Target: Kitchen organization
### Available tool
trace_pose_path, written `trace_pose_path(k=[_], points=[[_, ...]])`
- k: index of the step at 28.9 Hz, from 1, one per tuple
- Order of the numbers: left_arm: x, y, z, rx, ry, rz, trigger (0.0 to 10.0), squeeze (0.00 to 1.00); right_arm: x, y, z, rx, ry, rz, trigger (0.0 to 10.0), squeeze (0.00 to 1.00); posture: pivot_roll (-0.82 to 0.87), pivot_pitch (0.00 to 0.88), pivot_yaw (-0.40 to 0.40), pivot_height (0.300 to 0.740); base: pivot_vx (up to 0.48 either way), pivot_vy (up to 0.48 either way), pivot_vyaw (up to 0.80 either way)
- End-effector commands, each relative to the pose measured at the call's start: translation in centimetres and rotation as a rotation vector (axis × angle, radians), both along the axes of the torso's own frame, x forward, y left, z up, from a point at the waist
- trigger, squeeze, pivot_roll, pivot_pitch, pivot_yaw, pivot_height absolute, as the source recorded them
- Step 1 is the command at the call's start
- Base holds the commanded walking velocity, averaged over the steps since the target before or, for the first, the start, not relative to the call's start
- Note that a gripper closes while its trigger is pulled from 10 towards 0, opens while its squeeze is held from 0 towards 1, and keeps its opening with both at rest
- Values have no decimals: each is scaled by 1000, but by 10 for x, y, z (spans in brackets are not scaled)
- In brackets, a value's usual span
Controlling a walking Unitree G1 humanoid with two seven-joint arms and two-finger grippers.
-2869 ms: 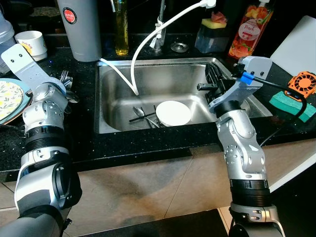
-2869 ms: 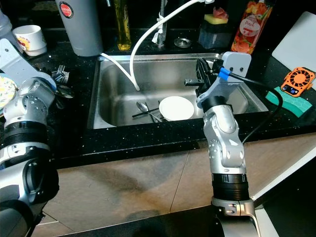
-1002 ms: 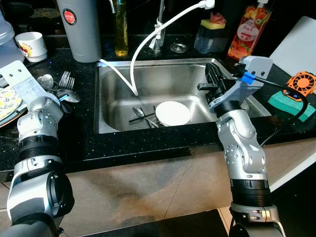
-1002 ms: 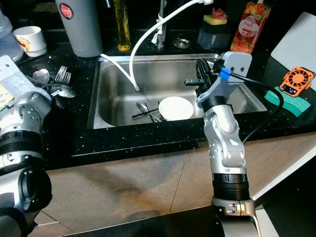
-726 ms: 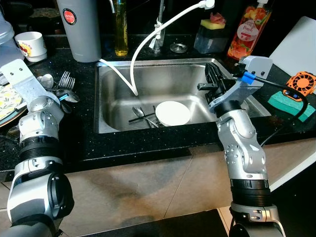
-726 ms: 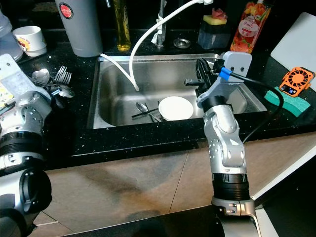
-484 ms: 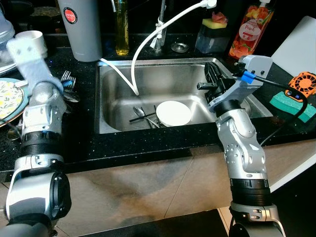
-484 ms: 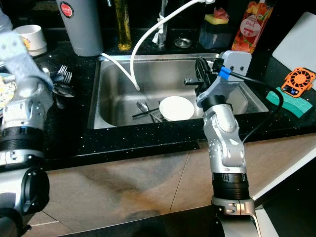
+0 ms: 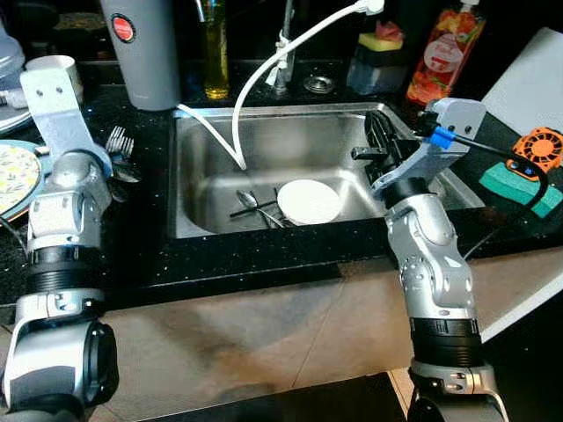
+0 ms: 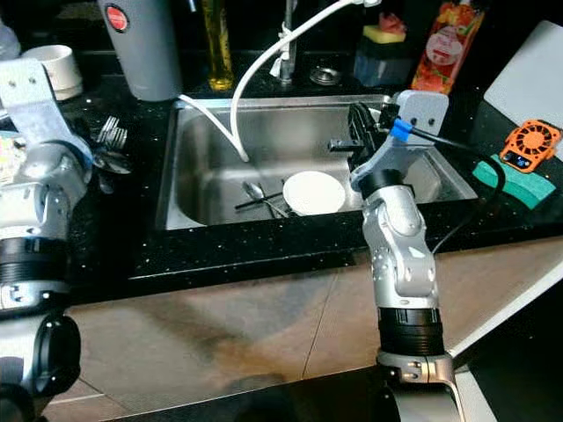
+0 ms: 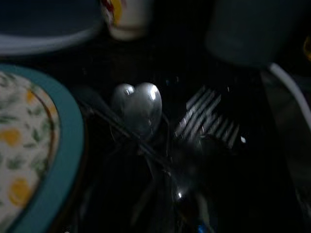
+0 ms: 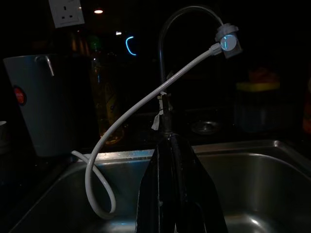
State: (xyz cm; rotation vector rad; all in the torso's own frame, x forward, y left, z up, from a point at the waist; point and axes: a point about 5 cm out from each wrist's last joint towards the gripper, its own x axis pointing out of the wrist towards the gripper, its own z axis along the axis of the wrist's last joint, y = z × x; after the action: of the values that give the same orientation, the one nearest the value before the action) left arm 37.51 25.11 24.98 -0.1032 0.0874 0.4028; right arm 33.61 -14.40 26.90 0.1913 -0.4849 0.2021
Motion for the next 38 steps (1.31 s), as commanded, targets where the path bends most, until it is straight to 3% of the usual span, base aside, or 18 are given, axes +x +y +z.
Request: trace_pose_path(k=[1, 7, 8, 11, 12, 18, 22, 24, 29, 30, 31, 32, 38], points=[[4, -7, -11, -59, 50, -50, 10000, 1000, 2, -1, 0, 8, 7, -3, 10000, 0, 129, 62, -36, 740, 0, 0, 0], [9, -11, -13, -101, 63, -82, 10000, 1000, 1, -2, 0, 10, 7, -7, 10000, 0, 124, 62, -32, 740, 0, 0, 0], [11, -11, -12, -105, 65, -94, 10000, 455, 1, -2, 0, 11, 7, -9, 10000, 0, 121, 63, -28, 740, 0, 0, 0], [13, -12, -11, -107, 65, -101, 10000, 455, 1, -2, 0, 11, 7, -10, 10000, 0, 121, 63, -28, 740, 0, 0, 0], [15, -11, -13, -138, 69, -98, 10000, 0, 0, -3, -1, 12, 7, -12, 10000, 0, 121, 63, -28, 740, 0, 0, 0], [18, -5, -22, -200, 101, -27, 10000, 0, 0, -3, 0, 13, 6, -14, 10000, 0, 120, 62, -29, 740, 0, 0, 0], [12, 9, -47, -179, 207, 63, 10000, 0, 0, -4, 0, 15, 4, -20, 10000, 0, 117, 64, -21, 740, 0, 0, 0], [12, 9, -47, -179, 207, 63, 10000, 0, 0, -4, 0, 15, 4, -20, 10000, 0, 117, 64, -21, 740, 0, 0, 0], [1, 25, -71, -130, 292, 127, 9843, 0, -1, -5, -1, 17, 7, -23, 10000, 0, 117, 65, -19, 740, 0, 0, 0], [-2, 28, -75, -131, 304, 136, 4745, 0, -1, -4, -1, 17, 7, -22, 10000, 0, 122, 67, -21, 740, 0, 0, 0], [-3, 29, -78, -136, 310, 141, 1373, 0, -1, -4, -1, 18, 7, -21, 10000, 0, 122, 67, -21, 740, 0, 0, 0], [-4, 30, -78, -135, 308, 147, 118, 0, 0, -4, -1, 18, 7, -20, 10000, 0, 122, 67, -23, 740, 0, 0, 0], [-1, 33, -72, -112, 271, 167, 0, 0, 0, -5, -1, 17, 7, -20, 10000, 0, 124, 68, -26, 740, 0, 0, 0]])
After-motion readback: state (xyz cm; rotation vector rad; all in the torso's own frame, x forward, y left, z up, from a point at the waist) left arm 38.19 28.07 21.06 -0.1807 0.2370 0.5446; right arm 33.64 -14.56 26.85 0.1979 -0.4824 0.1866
